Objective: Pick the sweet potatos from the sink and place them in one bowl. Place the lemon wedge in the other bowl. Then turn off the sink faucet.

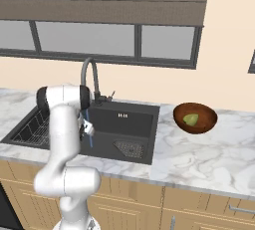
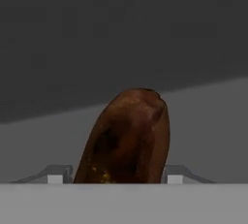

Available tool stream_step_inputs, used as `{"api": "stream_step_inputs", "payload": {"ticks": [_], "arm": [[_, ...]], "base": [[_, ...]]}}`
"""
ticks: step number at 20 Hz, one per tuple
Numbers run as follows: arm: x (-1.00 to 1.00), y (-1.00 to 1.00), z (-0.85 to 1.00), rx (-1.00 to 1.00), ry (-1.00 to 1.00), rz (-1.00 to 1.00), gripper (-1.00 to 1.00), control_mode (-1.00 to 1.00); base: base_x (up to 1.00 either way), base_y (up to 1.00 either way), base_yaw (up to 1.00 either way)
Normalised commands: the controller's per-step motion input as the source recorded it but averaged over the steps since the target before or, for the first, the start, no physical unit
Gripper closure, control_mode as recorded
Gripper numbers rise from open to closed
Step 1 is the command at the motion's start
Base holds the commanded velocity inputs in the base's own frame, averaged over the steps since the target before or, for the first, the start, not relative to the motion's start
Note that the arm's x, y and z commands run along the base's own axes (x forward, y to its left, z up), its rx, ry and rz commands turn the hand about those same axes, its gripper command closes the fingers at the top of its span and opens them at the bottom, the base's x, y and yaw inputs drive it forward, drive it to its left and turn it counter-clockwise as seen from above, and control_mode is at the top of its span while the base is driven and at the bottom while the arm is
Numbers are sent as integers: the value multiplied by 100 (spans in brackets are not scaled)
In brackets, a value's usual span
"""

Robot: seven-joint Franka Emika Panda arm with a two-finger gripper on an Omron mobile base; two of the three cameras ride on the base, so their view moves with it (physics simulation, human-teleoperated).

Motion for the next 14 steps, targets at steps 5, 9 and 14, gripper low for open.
{"api": "stream_step_inputs", "payload": {"ticks": [5, 9, 14], "arm": [[-48, -11, 100, -6, -12, -8, 100, -100], [-56, -2, 100, -8, -10, -5, 100, -100], [-67, 14, 100, -6, -7, 0, 100, -100]], "base": [[0, 0, 0], [0, 0, 0], [0, 0, 0]]}}
